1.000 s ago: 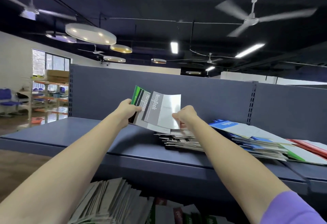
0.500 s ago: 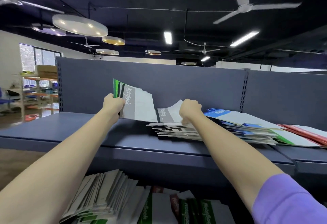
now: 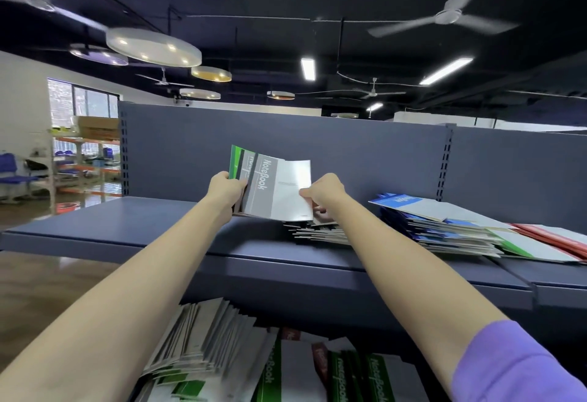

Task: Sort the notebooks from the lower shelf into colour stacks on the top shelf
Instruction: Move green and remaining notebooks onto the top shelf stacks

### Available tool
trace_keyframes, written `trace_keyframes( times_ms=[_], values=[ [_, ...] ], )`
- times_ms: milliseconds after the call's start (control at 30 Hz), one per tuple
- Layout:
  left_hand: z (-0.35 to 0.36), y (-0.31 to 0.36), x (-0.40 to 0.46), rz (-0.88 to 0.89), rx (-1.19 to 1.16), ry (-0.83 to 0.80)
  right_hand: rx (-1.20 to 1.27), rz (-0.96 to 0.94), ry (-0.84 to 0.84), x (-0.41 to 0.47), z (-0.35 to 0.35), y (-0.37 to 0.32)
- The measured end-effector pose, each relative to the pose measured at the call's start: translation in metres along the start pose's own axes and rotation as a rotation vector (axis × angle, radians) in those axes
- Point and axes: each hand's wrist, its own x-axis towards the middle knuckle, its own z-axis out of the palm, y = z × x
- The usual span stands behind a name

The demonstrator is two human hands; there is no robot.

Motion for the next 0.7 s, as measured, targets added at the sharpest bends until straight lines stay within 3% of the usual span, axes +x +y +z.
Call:
trace_keyframes(
  times_ms=[100,233,500,633,700],
  values=[
    [-0.004,-0.005,-0.001,-0.001,0.059,0.026,0.007,-0.002,0.014,0.0,-0.014,-0.002],
    [-0.013,-0.012,0.006,0.014,0.119,0.064,-0.293,-0.061,0.185,0.001,-0.038,0.0],
    [-0.015,-0.006,-0.002,0.1,0.224,0.133,-0.777,-0.078,0.198,0.005,-0.04,0.025],
    [-0.022,-0.005,0.001,0.07,0.121,0.151,-0.771,-0.199,0.251,-0.004,-0.035,0.021],
    [-0.025,-0.004,0.002,0.031,0.032,0.139,-0.675,-0.254,0.191,-0.008,-0.029,0.013]
  ],
)
